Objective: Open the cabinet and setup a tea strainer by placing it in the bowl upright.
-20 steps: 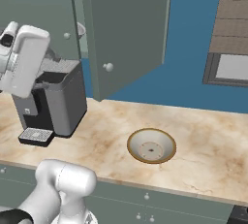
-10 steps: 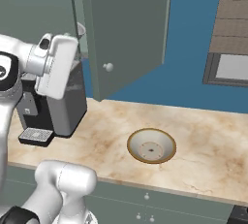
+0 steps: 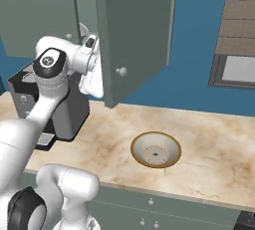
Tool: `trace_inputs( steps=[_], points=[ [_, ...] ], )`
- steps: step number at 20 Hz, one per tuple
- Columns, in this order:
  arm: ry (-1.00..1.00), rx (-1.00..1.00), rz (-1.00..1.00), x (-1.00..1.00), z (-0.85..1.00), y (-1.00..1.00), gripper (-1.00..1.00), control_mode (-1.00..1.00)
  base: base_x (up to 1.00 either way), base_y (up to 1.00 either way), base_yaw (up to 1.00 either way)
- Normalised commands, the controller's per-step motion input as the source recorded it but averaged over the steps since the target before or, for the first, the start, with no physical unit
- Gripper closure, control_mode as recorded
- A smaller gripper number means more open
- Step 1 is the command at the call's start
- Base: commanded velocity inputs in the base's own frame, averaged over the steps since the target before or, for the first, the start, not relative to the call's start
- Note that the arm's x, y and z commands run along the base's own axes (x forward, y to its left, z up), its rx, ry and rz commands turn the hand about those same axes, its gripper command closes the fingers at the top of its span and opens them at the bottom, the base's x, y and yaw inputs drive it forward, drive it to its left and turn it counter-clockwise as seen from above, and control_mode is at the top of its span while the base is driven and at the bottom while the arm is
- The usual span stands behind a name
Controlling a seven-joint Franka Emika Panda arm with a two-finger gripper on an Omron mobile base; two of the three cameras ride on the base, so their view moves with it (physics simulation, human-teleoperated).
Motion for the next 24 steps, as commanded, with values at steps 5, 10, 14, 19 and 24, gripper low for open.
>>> trace_inputs(
  steps=[5, 10, 14, 19, 24],
  points=[
    [0.04, -0.01, -0.13, 0.11, 0.01, -0.94, -1.00, -1.00, 0.00, 0.00, 0.00],
    [-0.01, 0.00, 0.02, 0.05, -0.03, -0.52, -1.00, -1.00, 0.00, 0.00, 0.00],
    [-0.06, 0.00, 0.00, 0.00, -0.04, 0.62, -1.00, -1.00, 0.00, 0.00, 0.00],
    [-0.20, 0.00, -0.05, 0.08, 0.00, 1.00, -1.00, -1.00, 0.00, 0.00, 0.00],
    [-0.30, 0.35, -0.23, 0.42, 0.00, 0.98, -1.00, -1.00, 0.00, 0.00, 0.00]
  ],
)
